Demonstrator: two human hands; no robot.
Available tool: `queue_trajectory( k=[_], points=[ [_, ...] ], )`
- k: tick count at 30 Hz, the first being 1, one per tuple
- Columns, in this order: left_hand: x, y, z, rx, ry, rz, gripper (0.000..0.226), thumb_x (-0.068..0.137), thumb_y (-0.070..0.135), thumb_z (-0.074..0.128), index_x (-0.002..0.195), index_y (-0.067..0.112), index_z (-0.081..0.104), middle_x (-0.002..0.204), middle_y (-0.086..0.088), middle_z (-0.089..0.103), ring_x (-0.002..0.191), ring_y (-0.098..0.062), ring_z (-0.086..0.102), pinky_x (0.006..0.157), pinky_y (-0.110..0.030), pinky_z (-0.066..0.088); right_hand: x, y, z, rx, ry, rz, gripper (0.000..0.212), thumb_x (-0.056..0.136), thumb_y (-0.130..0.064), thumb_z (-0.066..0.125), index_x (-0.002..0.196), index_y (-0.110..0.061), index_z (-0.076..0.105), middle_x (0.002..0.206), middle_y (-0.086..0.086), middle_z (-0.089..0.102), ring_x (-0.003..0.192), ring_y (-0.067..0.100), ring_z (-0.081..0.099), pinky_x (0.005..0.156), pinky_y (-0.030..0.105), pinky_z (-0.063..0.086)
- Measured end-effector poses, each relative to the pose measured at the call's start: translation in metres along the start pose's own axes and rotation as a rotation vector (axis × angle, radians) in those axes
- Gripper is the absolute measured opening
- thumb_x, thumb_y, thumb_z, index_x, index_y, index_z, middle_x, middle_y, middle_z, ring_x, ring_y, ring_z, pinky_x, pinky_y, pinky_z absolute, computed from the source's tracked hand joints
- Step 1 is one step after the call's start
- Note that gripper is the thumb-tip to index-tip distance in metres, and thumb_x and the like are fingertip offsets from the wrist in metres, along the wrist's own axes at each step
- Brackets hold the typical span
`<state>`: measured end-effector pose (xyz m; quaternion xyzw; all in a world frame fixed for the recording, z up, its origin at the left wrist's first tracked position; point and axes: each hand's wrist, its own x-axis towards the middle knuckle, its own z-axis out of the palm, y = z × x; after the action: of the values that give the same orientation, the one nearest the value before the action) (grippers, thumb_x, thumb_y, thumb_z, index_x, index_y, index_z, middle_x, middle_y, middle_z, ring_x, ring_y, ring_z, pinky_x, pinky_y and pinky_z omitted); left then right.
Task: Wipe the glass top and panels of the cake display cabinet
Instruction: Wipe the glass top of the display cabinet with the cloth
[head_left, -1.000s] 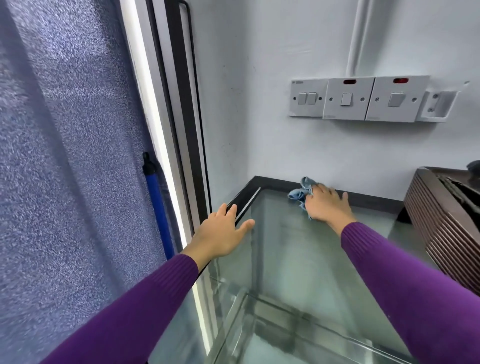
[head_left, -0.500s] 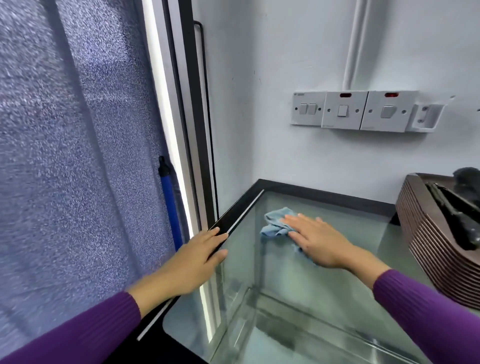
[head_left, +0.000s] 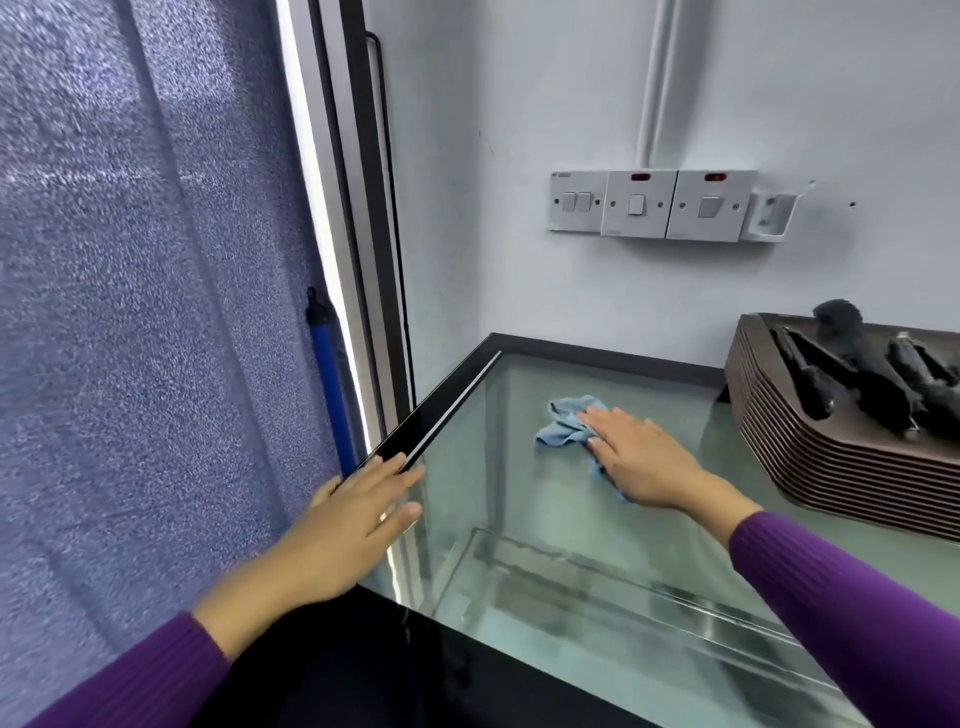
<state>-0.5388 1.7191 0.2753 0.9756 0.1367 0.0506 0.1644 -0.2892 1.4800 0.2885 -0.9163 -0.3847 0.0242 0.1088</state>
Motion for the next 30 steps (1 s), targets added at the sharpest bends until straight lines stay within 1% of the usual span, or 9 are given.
queue_trajectory(
  k=[3, 6, 9, 11, 13, 17, 20, 25, 30],
  points=[
    [-0.030, 0.004, 0.000, 0.037, -0.027, 0.007, 0.073, 0.076, 0.079, -0.001, 0.144, 0.058, 0.012, 0.153, 0.034, -0.005, 0.141, 0.013, -0.013, 0.118, -0.030, -0.013, 0.016, 0.043, -0.010, -0.052, 0.112, 0.206, 0.050, 0.102, -0.028, 0.026, 0.150, -0.018, 0.030, 0.160, 0.003, 0.027, 0.145, 0.026, 0.027, 0.117, 0.049, 0.023],
    [-0.033, 0.006, 0.000, 0.051, -0.011, 0.002, 0.073, 0.076, 0.079, -0.001, 0.144, 0.058, 0.013, 0.153, 0.035, -0.004, 0.140, 0.015, -0.014, 0.118, -0.028, -0.013, 0.032, 0.029, -0.002, -0.049, 0.129, 0.285, 0.052, 0.099, -0.030, 0.025, 0.149, -0.015, 0.029, 0.160, 0.004, 0.026, 0.147, 0.028, 0.022, 0.118, 0.053, 0.018],
    [-0.030, 0.007, 0.000, 0.047, -0.010, 0.011, 0.071, 0.078, 0.079, 0.000, 0.145, 0.057, 0.012, 0.155, 0.033, -0.001, 0.140, 0.014, -0.013, 0.118, -0.030, -0.012, 0.019, -0.013, 0.008, -0.019, 0.109, 0.131, 0.049, 0.099, -0.032, 0.028, 0.145, -0.015, 0.034, 0.157, 0.006, 0.032, 0.145, 0.025, 0.026, 0.117, 0.049, 0.022],
    [-0.031, 0.006, 0.000, 0.042, -0.003, 0.020, 0.071, 0.079, 0.079, 0.000, 0.145, 0.057, 0.013, 0.155, 0.033, -0.001, 0.140, 0.014, -0.013, 0.118, -0.030, -0.012, -0.011, -0.029, 0.015, 0.011, 0.065, -0.023, 0.050, 0.103, -0.034, 0.026, 0.151, -0.020, 0.028, 0.161, -0.001, 0.025, 0.148, 0.019, 0.020, 0.120, 0.042, 0.016],
    [-0.032, 0.008, -0.001, 0.043, -0.001, 0.016, 0.071, 0.079, 0.078, 0.001, 0.145, 0.056, 0.013, 0.155, 0.033, -0.001, 0.141, 0.014, -0.013, 0.117, -0.029, -0.013, -0.028, -0.014, 0.010, 0.029, 0.014, -0.047, 0.050, 0.104, -0.035, 0.024, 0.153, -0.029, 0.022, 0.162, -0.010, 0.018, 0.150, 0.013, 0.014, 0.121, 0.039, 0.008],
    [-0.032, 0.010, -0.001, 0.041, 0.008, 0.016, 0.074, 0.077, 0.078, 0.001, 0.146, 0.054, 0.015, 0.156, 0.031, 0.001, 0.142, 0.012, -0.011, 0.118, -0.030, -0.011, 0.003, 0.053, -0.010, -0.033, 0.092, 0.236, 0.051, 0.101, -0.030, 0.026, 0.152, -0.022, 0.026, 0.162, -0.002, 0.022, 0.148, 0.023, 0.022, 0.120, 0.054, 0.009],
    [-0.031, 0.009, -0.002, 0.002, -0.011, 0.026, 0.080, 0.074, 0.082, 0.003, 0.146, 0.052, 0.019, 0.157, 0.028, 0.004, 0.144, 0.009, -0.007, 0.117, -0.031, -0.011, 0.027, 0.039, -0.005, -0.082, 0.101, 0.324, 0.055, 0.099, -0.034, 0.028, 0.150, -0.014, 0.026, 0.161, 0.004, 0.022, 0.148, 0.030, 0.018, 0.119, 0.058, 0.010],
    [-0.051, 0.002, -0.014, -0.043, -0.098, 0.084, 0.076, 0.076, 0.080, 0.019, 0.146, 0.050, 0.022, 0.159, 0.025, 0.006, 0.144, 0.009, -0.004, 0.118, -0.029, -0.007, 0.008, -0.057, 0.018, -0.050, 0.045, 0.029, 0.048, 0.100, -0.034, 0.027, 0.143, -0.016, 0.034, 0.158, 0.006, 0.027, 0.144, 0.028, 0.023, 0.116, 0.050, 0.021],
    [-0.096, -0.010, -0.021, -0.033, -0.112, 0.159, 0.070, 0.076, 0.084, 0.017, 0.142, 0.060, 0.020, 0.153, 0.037, 0.006, 0.137, 0.021, -0.007, 0.117, -0.019, -0.002, -0.111, -0.097, 0.022, 0.021, -0.037, -0.312, 0.064, 0.094, -0.061, 0.013, 0.153, -0.036, 0.017, 0.161, -0.016, 0.014, 0.149, 0.007, 0.007, 0.123, 0.032, 0.007]
  ],
)
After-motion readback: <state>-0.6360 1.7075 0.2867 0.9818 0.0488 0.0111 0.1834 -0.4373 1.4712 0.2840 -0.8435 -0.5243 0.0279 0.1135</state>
